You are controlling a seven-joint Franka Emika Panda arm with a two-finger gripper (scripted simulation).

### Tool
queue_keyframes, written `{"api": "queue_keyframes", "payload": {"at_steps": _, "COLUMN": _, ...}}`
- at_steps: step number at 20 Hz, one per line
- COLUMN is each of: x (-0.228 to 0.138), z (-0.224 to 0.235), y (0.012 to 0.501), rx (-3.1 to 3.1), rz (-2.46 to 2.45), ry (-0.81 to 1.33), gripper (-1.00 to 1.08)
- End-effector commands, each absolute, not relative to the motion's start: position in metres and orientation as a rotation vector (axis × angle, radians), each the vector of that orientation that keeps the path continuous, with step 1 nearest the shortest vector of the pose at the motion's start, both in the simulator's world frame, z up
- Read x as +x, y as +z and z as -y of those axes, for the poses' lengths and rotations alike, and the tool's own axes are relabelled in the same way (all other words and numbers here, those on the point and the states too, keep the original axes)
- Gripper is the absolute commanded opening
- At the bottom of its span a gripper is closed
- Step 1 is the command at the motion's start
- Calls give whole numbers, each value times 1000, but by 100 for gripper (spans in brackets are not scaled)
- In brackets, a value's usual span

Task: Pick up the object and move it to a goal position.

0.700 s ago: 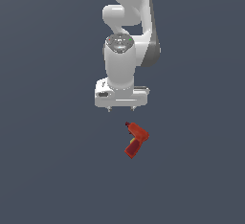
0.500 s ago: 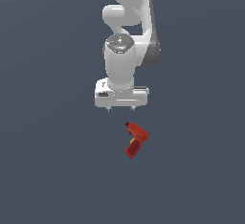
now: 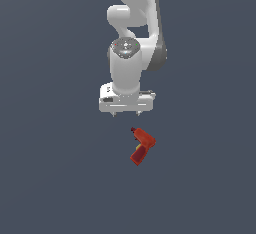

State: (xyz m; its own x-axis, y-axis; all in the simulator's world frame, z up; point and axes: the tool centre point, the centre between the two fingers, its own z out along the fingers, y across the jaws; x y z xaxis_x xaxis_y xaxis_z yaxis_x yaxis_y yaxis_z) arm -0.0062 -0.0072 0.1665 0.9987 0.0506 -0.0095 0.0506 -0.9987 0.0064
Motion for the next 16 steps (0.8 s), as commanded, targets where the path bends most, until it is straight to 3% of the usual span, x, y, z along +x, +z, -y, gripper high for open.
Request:
{"api": "queue_keyframes", "payload": {"at_steps": 1, "x": -6, "z": 6, "y": 164, "rx": 3135, "rz": -105, "ry": -15, "gripper": 108}}
{"api": "queue_keyframes", "payload": {"at_steps": 16, "x": 4, "z": -10, "y": 130, "rx": 3131, "rz": -536, "ry": -7, "gripper": 108}}
